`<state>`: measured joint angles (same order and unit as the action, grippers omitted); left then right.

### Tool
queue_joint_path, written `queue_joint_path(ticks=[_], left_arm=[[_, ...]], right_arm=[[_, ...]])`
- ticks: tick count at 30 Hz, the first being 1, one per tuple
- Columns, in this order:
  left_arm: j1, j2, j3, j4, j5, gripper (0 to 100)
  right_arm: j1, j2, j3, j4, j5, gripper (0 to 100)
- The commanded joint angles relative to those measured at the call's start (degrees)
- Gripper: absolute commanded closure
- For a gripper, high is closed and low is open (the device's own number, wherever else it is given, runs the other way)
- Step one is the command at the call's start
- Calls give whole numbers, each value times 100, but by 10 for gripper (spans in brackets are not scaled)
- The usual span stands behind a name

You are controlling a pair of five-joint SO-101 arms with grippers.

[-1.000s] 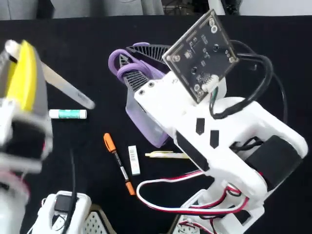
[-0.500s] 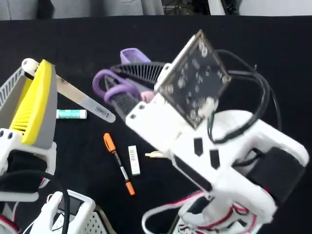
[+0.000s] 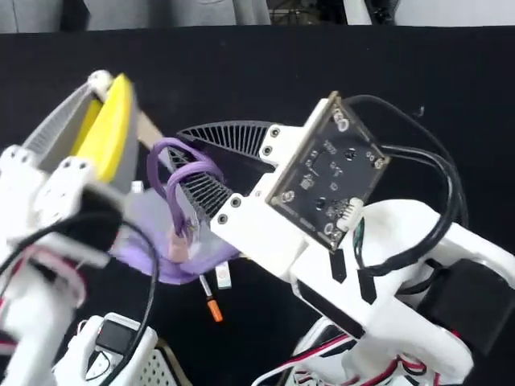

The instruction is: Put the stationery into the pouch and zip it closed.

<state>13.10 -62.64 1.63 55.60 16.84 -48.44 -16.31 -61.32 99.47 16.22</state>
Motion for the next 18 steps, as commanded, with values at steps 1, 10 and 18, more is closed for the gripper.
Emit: queue_joint_path(ticks=[1, 10, 18], left_arm=[[22, -484, 831, -976, -334, 971], [22, -1618, 1481, -1204, -712, 971], [22, -2004, 1534, -897, -712, 971]], right_arm=[[-18, -92, 4, 132, 62, 974], [545, -75, 145, -114, 26, 974], [941, -75, 558, -466, 26, 974]])
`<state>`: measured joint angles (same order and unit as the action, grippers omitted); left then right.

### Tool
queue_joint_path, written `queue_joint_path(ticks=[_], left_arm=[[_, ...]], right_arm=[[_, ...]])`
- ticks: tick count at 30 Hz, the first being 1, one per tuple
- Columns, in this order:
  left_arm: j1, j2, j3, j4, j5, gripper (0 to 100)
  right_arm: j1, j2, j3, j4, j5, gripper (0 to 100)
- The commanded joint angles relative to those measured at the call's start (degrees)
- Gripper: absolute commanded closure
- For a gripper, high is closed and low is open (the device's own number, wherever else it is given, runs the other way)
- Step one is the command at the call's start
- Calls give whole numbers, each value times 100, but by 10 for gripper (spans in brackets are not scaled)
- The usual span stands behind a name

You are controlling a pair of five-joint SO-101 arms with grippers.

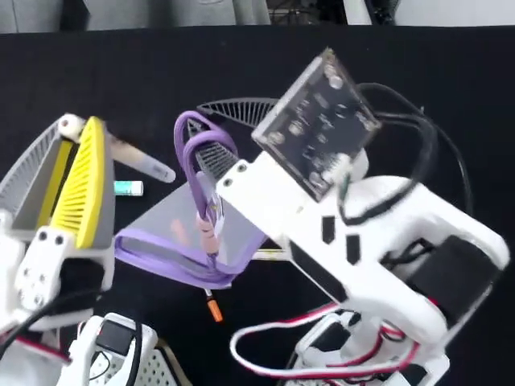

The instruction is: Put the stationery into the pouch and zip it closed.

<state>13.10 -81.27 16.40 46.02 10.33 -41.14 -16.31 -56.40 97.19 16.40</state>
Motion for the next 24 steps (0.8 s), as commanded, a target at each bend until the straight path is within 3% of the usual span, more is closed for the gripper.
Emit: queue_joint_path(ticks=[1, 8, 18, 24], left_arm=[[22, -167, 57, 158, -62, 971], [22, -237, 101, 712, -62, 971], [13, -281, 1174, 554, -70, 970], [13, -1160, 2985, 1916, -35, 968]], right_arm=[[264, -75, 66, -255, 9, 974], [501, -66, 66, -352, 9, 974], [624, 13, 277, -536, 0, 974], [809, -31, 251, -730, 35, 974]])
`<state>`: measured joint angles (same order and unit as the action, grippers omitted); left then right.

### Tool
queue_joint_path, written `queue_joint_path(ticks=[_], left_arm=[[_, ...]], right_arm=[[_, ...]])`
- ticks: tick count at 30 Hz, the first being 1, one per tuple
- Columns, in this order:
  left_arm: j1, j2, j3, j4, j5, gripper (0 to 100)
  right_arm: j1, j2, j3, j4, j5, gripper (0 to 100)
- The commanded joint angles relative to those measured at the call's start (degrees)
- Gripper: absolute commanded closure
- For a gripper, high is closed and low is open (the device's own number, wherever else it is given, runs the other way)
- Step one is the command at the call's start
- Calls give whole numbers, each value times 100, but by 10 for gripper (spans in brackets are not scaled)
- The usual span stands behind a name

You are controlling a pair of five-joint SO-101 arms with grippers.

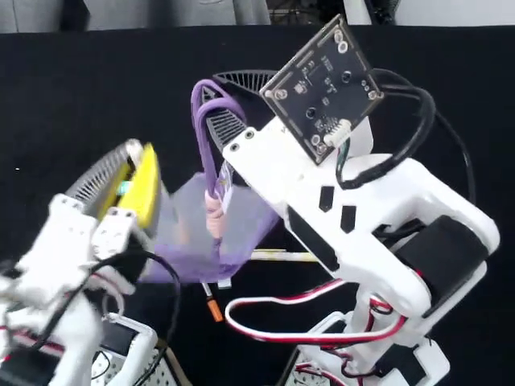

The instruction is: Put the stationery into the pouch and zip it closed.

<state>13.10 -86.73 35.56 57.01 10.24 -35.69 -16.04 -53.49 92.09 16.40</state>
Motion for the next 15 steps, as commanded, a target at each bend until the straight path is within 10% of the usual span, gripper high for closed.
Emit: queue_joint_path(ticks=[1, 11, 15], left_arm=[[13, -905, 1402, 826, -18, 968], [-22, -1354, 6325, 835, -53, 969], [-127, -1257, 6185, 1011, -62, 970]], right_arm=[[360, -57, -40, -237, 35, 974], [334, -75, -365, -132, -396, 974], [510, 4, -409, -141, -396, 974]])
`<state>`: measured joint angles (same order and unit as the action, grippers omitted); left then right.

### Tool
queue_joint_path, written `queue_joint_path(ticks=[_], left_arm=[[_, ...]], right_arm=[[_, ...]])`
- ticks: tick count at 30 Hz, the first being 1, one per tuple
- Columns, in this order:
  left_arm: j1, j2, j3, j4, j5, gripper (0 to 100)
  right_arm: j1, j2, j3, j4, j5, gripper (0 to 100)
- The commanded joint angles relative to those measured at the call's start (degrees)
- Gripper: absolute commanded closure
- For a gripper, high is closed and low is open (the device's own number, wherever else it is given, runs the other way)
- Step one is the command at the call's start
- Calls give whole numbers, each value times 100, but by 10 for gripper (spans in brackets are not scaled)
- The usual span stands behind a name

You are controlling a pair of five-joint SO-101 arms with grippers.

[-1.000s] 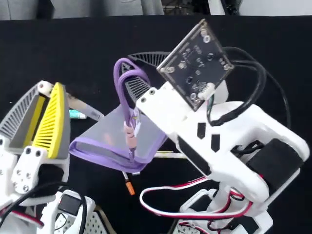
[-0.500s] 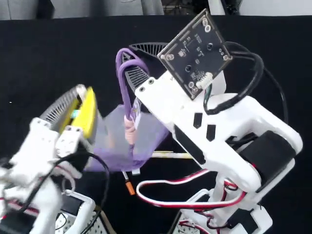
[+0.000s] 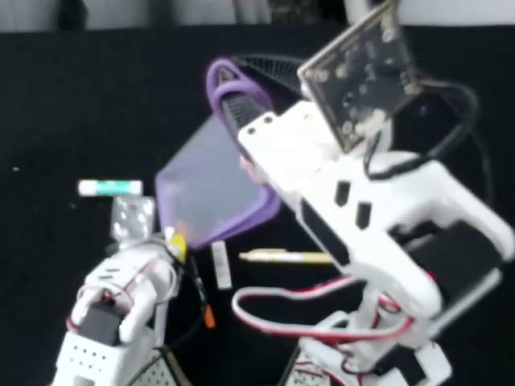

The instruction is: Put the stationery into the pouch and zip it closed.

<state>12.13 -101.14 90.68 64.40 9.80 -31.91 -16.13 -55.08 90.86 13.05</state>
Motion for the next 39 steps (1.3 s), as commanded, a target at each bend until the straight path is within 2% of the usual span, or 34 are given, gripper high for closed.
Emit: queue_joint_path(ticks=[1, 7, 39], left_arm=[[-4, 158, 716, 281, -44, 969], [-40, 26, 690, 580, -18, 970], [-40, 0, 690, 580, -18, 970]], right_arm=[[132, 4, -251, -18, -62, 974], [290, 4, -259, 9, -62, 974], [290, -4, -207, 35, -70, 974]])
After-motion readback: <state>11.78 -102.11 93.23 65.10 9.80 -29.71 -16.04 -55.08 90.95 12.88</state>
